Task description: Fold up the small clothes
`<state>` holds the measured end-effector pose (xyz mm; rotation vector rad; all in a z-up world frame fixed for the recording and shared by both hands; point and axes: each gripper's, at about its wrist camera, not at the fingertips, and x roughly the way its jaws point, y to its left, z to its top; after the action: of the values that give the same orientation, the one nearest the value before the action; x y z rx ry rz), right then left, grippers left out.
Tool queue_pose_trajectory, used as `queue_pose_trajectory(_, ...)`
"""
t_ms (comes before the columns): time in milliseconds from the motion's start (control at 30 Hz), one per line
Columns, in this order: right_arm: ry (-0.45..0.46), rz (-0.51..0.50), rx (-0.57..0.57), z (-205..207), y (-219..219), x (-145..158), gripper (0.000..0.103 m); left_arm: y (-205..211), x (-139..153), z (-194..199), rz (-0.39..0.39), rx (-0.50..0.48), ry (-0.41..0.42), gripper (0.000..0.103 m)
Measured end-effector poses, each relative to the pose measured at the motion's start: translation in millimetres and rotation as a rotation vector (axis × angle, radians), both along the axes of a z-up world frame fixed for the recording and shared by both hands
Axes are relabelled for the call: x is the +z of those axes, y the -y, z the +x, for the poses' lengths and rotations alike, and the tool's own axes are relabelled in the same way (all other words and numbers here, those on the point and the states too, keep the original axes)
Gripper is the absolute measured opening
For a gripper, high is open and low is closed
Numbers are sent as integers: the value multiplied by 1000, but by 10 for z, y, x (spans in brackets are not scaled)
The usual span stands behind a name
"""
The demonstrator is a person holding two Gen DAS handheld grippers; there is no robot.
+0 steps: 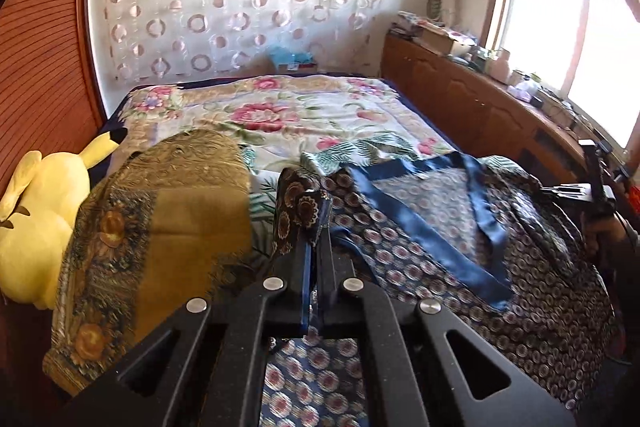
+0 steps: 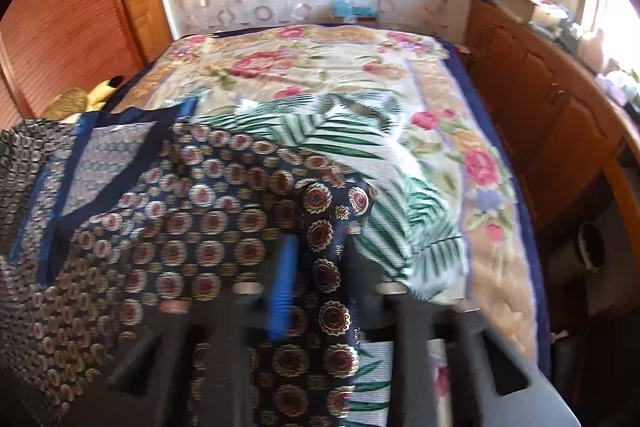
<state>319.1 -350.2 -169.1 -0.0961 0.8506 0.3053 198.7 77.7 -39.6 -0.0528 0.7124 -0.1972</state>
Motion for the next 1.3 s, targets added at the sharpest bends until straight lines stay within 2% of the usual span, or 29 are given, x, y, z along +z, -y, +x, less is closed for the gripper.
queue_pose_trajectory(100, 37, -35, -10, -120, -73, 66, 3, 43, -23, -117, -2, -7, -3, 2)
queue_pose_trajectory(300, 168, 67, 8, -665, -82, 355, 2, 39, -82, -486, -4, 3, 3, 2)
queue_pose_trajectory(467, 263, 93, -10, -1241, 56, 527, 2, -131, -48, -831, -19, 59, 42, 2)
queue_pose_trajectory(567, 290, 116, -20, -1523, 195, 558, 2, -220, -61, -988, -29, 85, 51, 2)
queue_pose_trajectory(800, 287, 157, -45, -2115, 535, 394, 2, -369, -110, -1424, -34, 136, 82, 2)
queue_pose_trajectory(1000, 287, 207, -64, -2751, 831, 253, 2, -519, -158, -1971, -66, 186, 103, 2)
queue_pose_trajectory(1067, 267, 200, -66, -2933, 895, 208, 2, -559, -152, -2107, -76, 195, 86, 2)
queue_pose_trajectory(1133, 252, 149, -65, -3125, 940, 190, 2, -586, -91, -2278, -87, 174, 88, 2)
queue_pose_trajectory(1267, 242, 138, -60, -3284, 984, 291, 2, -573, 17, -2378, -31, 180, 90, 3)
queue_pose_trajectory(1300, 243, 135, -66, -3295, 1000, 312, 2, -555, 32, -2363, -12, 176, 84, 6)
